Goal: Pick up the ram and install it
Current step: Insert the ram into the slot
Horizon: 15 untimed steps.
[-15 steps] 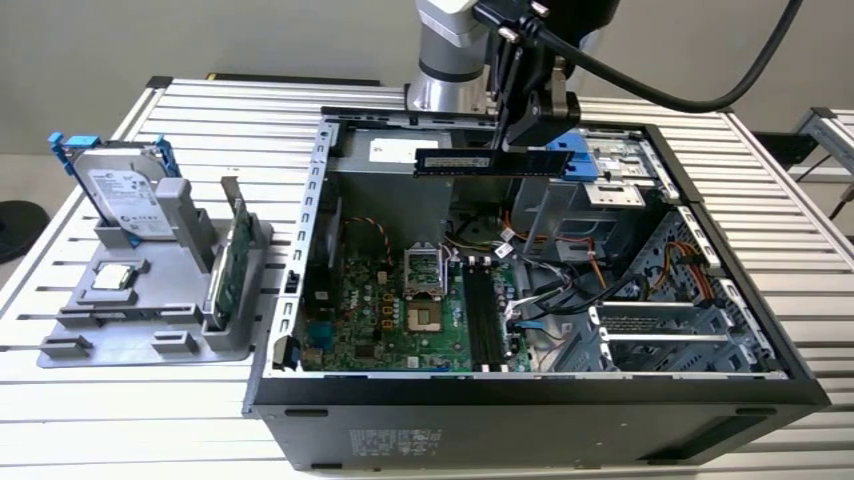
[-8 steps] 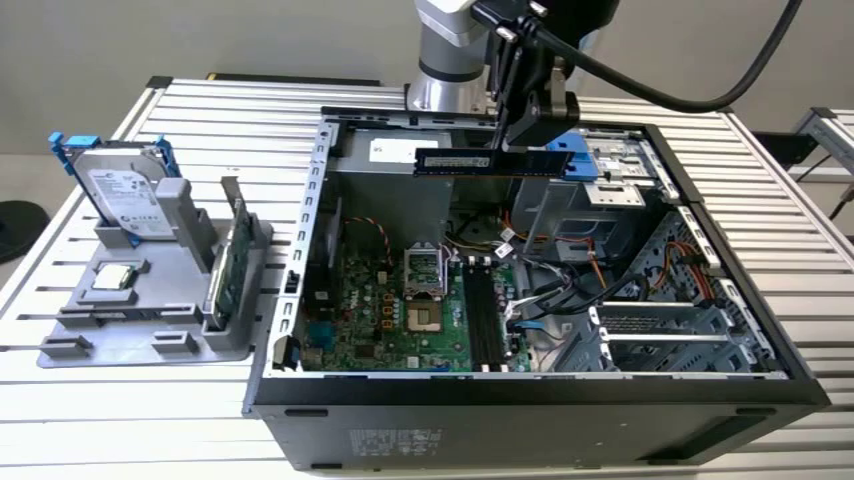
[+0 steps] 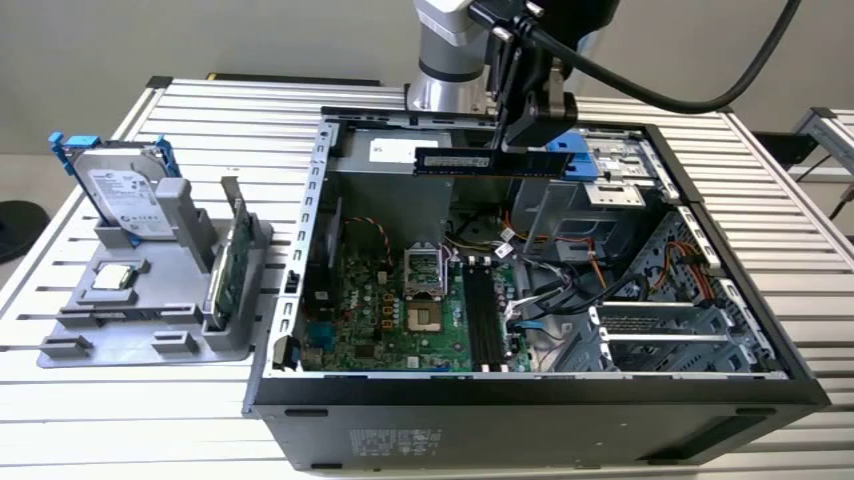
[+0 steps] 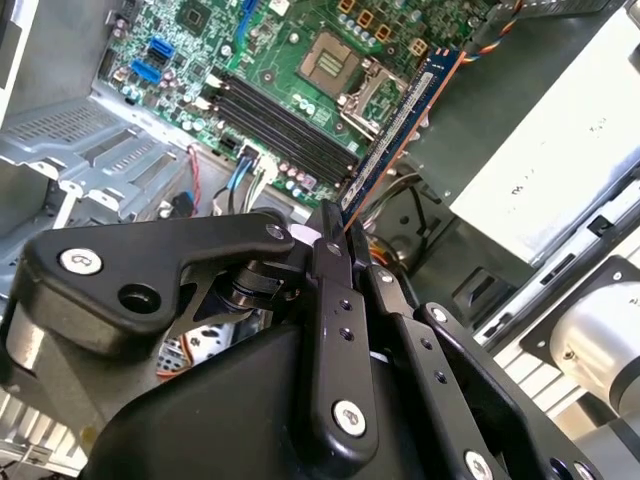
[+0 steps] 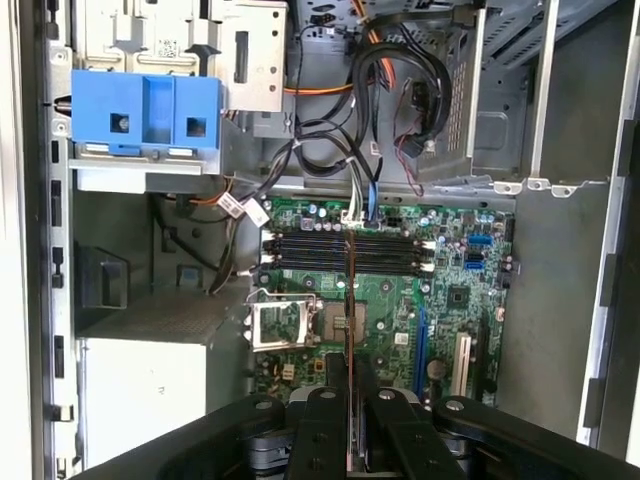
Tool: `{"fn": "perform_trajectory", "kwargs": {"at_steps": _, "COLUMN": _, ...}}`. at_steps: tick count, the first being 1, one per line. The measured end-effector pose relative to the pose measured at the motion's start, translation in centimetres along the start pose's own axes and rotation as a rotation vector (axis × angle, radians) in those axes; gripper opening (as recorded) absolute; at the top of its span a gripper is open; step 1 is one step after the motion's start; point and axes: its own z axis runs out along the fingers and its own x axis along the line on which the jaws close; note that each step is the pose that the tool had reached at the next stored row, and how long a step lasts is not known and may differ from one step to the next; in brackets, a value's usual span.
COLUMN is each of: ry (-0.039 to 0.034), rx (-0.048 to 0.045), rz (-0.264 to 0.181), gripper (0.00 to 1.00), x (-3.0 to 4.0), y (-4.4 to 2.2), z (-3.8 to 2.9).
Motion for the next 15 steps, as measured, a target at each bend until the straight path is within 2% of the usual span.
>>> {"fn": "perform_trajectory", "kwargs": {"at_steps": 15, "ry": 0.0011, "rx": 0.0003, "rz": 0.023, "gripper": 0.0, "x": 0.0, "y": 0.0, "z": 0.01}}
